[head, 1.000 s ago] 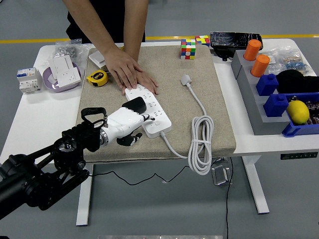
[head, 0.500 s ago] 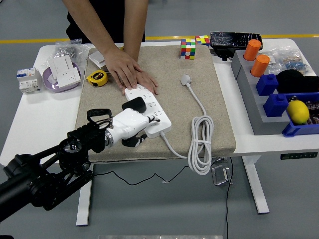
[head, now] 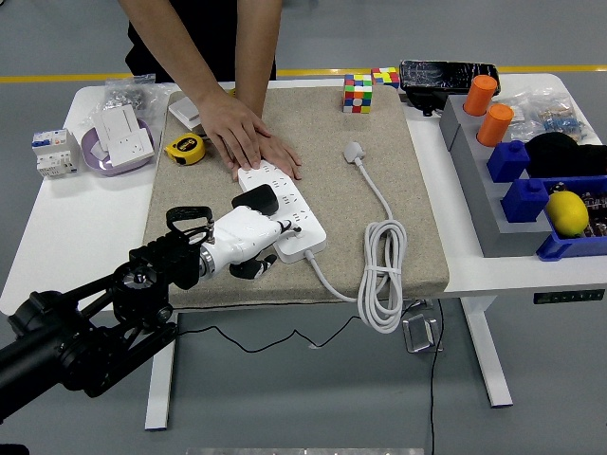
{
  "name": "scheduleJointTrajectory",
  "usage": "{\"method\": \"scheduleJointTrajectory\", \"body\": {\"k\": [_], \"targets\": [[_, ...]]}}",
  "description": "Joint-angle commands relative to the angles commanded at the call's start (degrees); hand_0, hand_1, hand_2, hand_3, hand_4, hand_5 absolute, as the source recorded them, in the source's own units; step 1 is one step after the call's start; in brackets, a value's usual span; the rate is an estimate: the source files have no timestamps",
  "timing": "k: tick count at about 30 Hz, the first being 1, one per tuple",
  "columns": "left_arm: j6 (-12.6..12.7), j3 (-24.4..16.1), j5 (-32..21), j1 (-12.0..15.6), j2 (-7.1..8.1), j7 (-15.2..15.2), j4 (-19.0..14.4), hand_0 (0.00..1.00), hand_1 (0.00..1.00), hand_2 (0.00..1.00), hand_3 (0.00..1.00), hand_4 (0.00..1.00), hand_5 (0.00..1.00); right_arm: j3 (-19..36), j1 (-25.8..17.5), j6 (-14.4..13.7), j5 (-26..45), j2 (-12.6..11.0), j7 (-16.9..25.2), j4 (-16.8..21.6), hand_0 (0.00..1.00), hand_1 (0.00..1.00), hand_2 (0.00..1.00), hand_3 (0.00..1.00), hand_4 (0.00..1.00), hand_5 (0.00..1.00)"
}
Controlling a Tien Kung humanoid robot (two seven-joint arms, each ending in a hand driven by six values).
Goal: Pick up the plug,place it near the board,insert it into the board,press the button
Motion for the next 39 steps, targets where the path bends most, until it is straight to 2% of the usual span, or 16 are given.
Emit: {"method": "scheduleJointTrajectory", "body": {"k": [29, 39], "targets": [[-0.6, 3.1, -0.4, -0.5, 0.25, 0.0, 1.2, 0.111, 0.025, 0.154, 0.889, 0.507, 0.002, 0.0, -0.1, -0.1, 0.0, 0.0, 0.0, 0.0, 0.884, 0.826, 0.782, 0.784, 0.998, 0.992], [-0.2, 1.9, 0.0, 0.2, 0.86, 0.0, -0.1, 0.11, 0.025, 0.154, 0.888, 0.508, 0.002, 0.0, -0.1, -0.1, -0.3, 0.0, -0.1, 0.0, 0.879, 0.827, 0.783, 0.784, 0.998, 0.992]]}}
